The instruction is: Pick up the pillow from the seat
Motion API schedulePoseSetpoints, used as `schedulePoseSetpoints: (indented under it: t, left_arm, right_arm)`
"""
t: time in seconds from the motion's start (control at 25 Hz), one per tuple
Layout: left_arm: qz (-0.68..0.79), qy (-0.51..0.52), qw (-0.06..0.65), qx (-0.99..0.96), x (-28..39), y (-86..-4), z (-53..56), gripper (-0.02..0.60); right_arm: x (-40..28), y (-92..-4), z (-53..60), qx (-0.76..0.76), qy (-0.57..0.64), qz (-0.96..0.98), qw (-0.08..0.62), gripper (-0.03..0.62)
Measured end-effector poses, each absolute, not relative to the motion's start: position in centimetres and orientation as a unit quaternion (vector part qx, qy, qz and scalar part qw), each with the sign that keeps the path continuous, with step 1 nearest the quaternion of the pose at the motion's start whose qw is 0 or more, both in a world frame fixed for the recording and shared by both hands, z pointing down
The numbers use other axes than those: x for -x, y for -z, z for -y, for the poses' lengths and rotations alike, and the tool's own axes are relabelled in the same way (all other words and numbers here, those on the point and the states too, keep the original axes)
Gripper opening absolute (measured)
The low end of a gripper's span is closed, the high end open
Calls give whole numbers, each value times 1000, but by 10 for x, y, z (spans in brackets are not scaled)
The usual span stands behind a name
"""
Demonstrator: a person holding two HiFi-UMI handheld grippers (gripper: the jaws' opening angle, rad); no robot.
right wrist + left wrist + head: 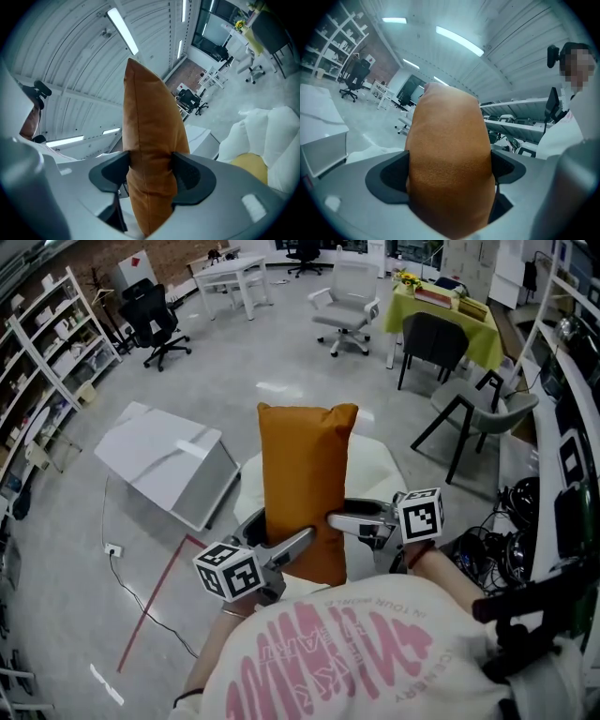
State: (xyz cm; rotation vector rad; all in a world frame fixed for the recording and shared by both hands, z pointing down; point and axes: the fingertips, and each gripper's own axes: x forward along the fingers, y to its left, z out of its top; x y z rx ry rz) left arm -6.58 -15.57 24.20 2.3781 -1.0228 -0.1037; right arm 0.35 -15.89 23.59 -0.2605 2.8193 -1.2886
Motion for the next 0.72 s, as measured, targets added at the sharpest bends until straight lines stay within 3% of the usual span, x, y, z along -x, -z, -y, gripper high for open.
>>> schedulePoseSetpoints:
  t: [0.72]
  left_arm:
    - [369,38,286,-883,66,-250,156,540]
  right_arm:
    - [-2,-242,163,86,413,-906,19,282]
